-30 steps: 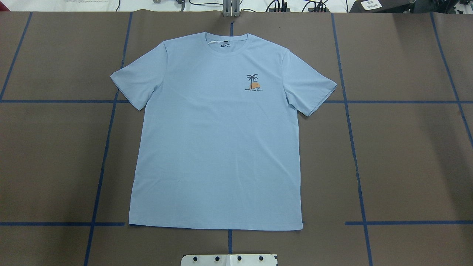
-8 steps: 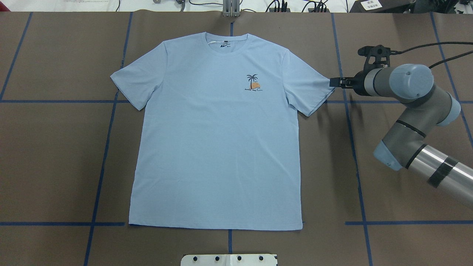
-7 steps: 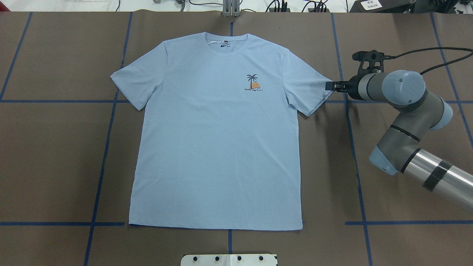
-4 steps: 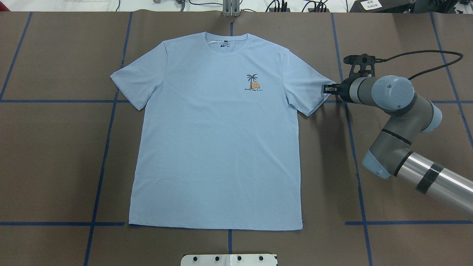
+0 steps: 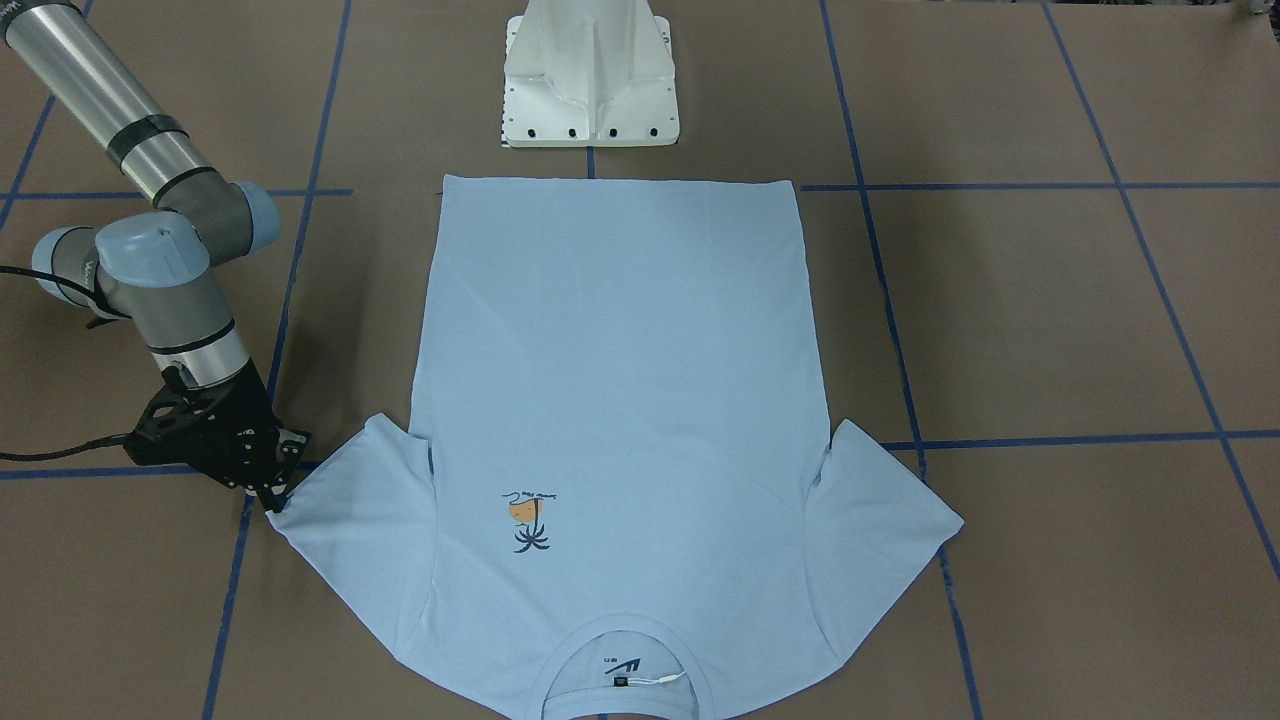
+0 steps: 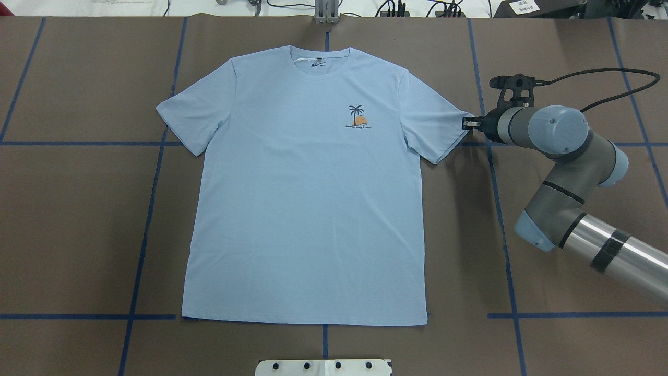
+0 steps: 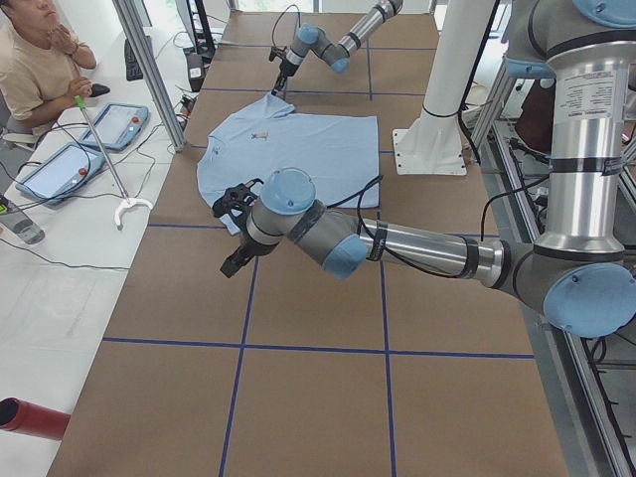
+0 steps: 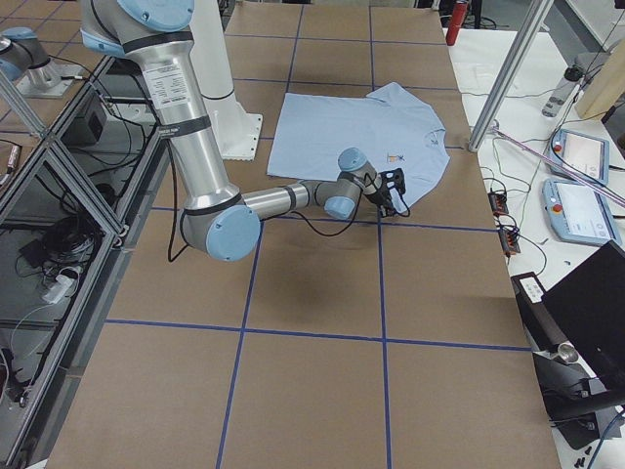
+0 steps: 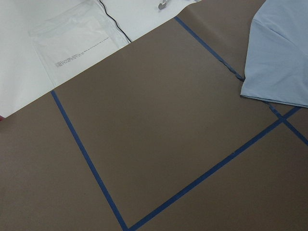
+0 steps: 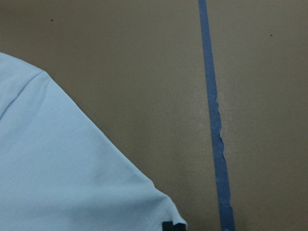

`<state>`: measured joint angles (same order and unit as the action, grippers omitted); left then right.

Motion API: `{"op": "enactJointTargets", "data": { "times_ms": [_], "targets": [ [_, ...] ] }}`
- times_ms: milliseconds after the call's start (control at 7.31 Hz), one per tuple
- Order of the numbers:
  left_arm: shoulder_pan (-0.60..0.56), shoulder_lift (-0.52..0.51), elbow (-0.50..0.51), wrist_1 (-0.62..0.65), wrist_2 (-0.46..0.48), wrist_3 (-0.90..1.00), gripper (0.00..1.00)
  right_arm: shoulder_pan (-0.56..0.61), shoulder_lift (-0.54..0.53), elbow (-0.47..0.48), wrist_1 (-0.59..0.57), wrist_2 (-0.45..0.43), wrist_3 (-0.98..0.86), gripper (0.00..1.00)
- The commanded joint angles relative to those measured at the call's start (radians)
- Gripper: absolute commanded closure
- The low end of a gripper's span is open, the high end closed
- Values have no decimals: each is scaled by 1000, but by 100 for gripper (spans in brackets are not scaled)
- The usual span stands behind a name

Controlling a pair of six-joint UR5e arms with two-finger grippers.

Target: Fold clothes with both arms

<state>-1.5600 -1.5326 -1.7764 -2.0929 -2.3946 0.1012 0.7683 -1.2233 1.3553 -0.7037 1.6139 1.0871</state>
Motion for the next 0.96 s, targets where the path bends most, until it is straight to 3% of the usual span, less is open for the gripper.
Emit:
{"op": "enactJointTargets", "data": {
  "times_ms": [0, 137, 548, 821],
  "targets": [
    [0, 0, 0, 0, 0, 0, 0, 3, 10, 10, -5, -2, 2, 100],
    [0, 2, 0, 1, 0, 0, 0, 6, 43, 13, -34, -6, 5, 100],
    [0, 0, 2, -1, 0, 0, 0, -29, 244, 83, -466, -93, 116, 100],
    [2, 0, 5, -1, 0, 0, 0, -121, 352, 70, -560, -208, 168, 100]
  ]
}}
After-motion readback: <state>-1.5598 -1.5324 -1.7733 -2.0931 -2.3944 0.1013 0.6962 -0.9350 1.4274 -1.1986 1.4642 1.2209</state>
